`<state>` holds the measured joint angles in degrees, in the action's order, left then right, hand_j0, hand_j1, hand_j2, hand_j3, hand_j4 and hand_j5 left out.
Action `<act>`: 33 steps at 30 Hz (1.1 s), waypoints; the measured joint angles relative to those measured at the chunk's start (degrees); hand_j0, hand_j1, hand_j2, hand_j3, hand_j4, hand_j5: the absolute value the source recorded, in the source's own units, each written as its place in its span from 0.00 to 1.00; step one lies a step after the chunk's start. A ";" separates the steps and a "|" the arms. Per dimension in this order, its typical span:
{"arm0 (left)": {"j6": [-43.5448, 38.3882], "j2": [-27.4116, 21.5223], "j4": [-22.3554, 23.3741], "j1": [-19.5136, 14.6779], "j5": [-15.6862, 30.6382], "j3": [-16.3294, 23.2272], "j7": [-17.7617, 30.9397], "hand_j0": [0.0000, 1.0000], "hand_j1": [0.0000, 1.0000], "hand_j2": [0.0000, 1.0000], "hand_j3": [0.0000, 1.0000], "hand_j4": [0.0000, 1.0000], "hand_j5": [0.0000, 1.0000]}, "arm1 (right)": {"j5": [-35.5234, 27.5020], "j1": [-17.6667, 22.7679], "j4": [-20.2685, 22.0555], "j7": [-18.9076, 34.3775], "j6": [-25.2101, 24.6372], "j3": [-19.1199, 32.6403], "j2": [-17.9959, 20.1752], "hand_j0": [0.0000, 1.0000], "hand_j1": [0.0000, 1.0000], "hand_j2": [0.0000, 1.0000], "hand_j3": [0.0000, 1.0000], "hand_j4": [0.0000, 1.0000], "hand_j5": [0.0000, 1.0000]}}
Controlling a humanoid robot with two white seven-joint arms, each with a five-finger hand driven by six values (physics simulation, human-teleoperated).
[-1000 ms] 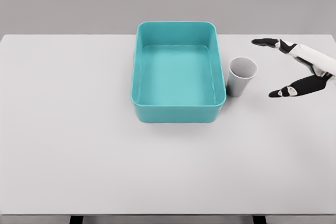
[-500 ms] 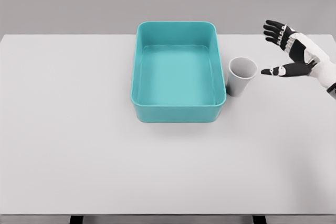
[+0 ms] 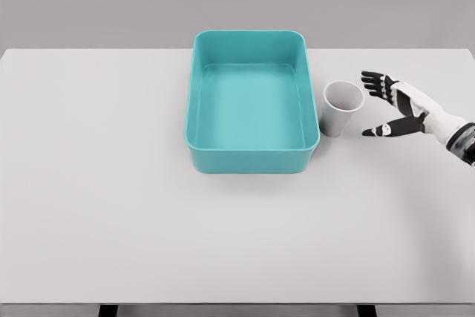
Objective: Put the paper cup into the basket with your right arm
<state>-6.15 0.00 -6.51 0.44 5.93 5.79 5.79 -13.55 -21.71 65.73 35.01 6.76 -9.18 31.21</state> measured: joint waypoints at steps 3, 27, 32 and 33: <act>0.02 0.00 0.00 0.00 0.01 0.00 0.00 1.00 1.00 1.00 1.00 1.00 1.00 | -2.22 -0.18 -0.52 0.00 -0.02 0.20 -1.12 1.00 1.00 1.00 1.00 1.00 1.00; 0.00 0.00 0.00 0.00 -0.01 0.00 0.00 1.00 1.00 1.00 1.00 1.00 1.00 | -7.17 -0.18 -4.12 0.00 2.74 0.51 -5.91 1.00 1.00 1.00 1.00 1.00 1.00; 0.01 0.00 0.00 0.00 0.00 0.00 0.00 1.00 1.00 1.00 1.00 1.00 1.00 | -7.19 -0.18 -4.75 0.00 2.88 0.46 -6.53 1.00 1.00 1.00 1.00 1.00 1.00; 0.02 0.00 0.00 0.09 -0.01 0.00 0.00 1.00 1.00 1.00 1.00 1.00 1.00 | -7.19 -0.18 -4.96 0.00 2.91 0.44 -6.69 1.00 1.00 1.00 1.00 1.00 1.00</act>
<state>-6.14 0.00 -6.51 0.53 5.92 5.79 5.79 -20.74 -21.88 60.77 35.00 9.68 -8.75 24.52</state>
